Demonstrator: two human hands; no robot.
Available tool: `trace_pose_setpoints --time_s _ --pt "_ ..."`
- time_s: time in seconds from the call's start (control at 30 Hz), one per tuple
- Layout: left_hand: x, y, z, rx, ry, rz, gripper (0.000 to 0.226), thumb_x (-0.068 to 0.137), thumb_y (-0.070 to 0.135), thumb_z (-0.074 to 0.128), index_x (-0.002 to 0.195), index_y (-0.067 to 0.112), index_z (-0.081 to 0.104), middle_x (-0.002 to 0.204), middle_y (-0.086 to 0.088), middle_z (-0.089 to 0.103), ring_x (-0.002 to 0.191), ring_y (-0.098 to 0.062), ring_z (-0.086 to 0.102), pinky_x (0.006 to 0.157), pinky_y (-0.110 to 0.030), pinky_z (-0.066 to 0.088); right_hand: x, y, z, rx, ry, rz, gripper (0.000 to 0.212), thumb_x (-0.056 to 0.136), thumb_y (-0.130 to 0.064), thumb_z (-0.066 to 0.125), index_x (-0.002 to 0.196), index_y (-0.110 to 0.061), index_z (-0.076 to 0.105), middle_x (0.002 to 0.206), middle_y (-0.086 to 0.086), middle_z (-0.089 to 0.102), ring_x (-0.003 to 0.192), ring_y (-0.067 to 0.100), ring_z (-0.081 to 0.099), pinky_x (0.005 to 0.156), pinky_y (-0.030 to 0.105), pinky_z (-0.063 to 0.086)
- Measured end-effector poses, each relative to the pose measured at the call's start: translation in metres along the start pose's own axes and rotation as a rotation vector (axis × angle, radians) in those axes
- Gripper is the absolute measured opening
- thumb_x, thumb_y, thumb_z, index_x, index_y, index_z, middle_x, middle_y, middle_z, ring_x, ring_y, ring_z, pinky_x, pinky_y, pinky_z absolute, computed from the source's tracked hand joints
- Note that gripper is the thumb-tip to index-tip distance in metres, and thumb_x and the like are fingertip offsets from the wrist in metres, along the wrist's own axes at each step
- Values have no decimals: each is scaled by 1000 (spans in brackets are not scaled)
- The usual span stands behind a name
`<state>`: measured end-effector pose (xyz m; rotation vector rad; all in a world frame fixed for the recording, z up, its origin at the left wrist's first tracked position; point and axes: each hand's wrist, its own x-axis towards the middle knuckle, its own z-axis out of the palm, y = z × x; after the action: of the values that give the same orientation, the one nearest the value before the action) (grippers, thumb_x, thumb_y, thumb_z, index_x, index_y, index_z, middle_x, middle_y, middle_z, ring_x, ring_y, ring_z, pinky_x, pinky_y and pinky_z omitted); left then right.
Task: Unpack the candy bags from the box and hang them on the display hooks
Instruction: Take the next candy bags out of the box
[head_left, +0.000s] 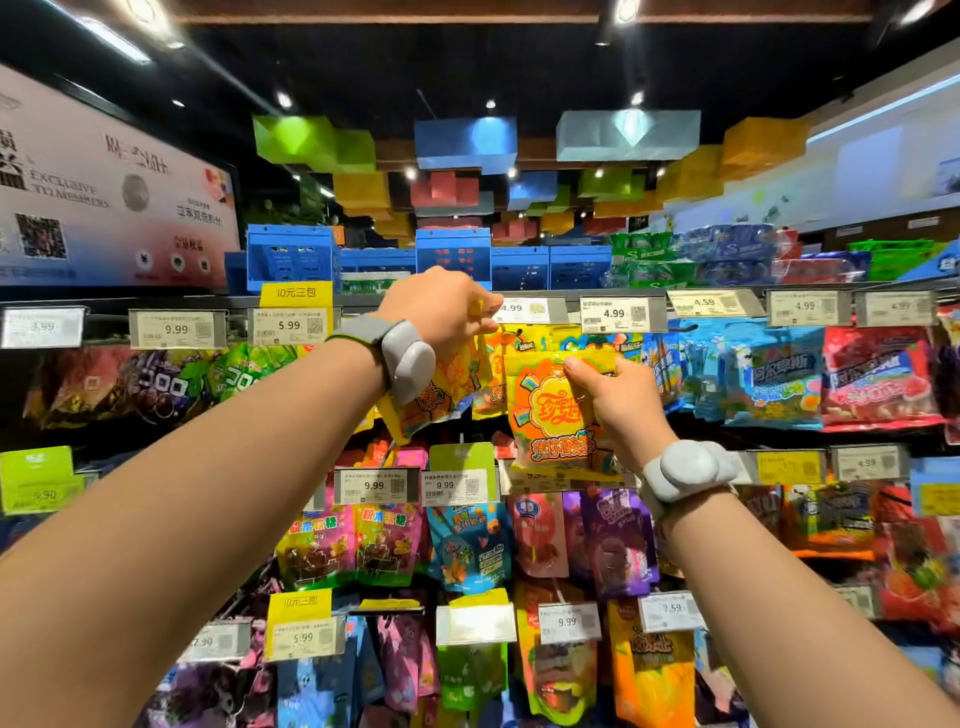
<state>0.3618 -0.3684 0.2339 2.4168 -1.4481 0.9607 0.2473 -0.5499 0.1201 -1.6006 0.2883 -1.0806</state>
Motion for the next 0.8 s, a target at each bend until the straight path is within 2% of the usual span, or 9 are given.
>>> trace_pose_setpoints --time_s 0.07,0.13,0.17,0.23,0.33,0.43,0.53,0.7,0.8 --pt "2 1 -7 -61 -56 -12 12 92 50 59 91 38 62 107 0 72 99 -24 64 79 -43 57 3 0 7 -3 4 -4 35 83 -38 76 83 -6 62 93 22 72 82 26 67 79 59 57" --pt "5 2 -13 -110 -107 -31 28 92 47 61 116 33 69 122 5 68 110 -23 62 87 -41 54 9 1 15 16 14 22 32 84 -37 76 79 -14 53 92 17 67 85 23 63 78 48 57" --pt "7 3 -15 -116 -131 -28 33 93 44 61 122 29 68 126 7 66 113 -21 61 89 -38 53 11 -1 19 49 19 38 32 85 -34 76 77 -16 51 90 16 64 84 23 61 76 50 55" --pt "9 4 -19 -107 -155 1 32 96 37 60 124 23 67 129 8 64 115 -17 60 87 -30 49 17 -1 29 92 23 71 33 81 -33 77 83 -6 57 90 23 65 81 25 61 76 56 56" --pt "12 7 -25 -123 -186 24 31 98 31 58 126 20 66 127 8 65 102 -8 60 79 -22 42 26 3 38 65 30 83 29 74 -30 72 83 -4 62 77 18 64 71 25 59 73 61 54" --pt "15 6 -27 -134 -216 21 30 98 27 58 125 17 67 127 7 65 85 1 52 74 -19 40 32 4 45 6 26 56 29 73 -27 67 79 2 64 71 13 63 67 23 54 66 52 52" --pt "19 4 -25 -145 -233 9 28 99 23 58 125 16 67 125 7 66 71 5 50 65 -15 41 37 6 49 14 33 46 12 85 -15 64 74 -10 64 67 8 60 66 21 49 63 45 43" --pt "18 6 -29 -127 -244 35 34 95 34 60 125 18 67 125 6 66 97 -8 58 88 -26 48 41 6 49 59 57 35 24 86 -14 66 62 -15 63 68 5 62 71 22 55 67 44 48" --pt "17 7 -30 -139 -242 34 36 94 34 61 125 18 66 125 5 66 106 -12 61 88 -27 47 45 6 51 60 55 27 19 81 -18 66 64 -15 60 66 6 59 69 22 51 63 43 45"
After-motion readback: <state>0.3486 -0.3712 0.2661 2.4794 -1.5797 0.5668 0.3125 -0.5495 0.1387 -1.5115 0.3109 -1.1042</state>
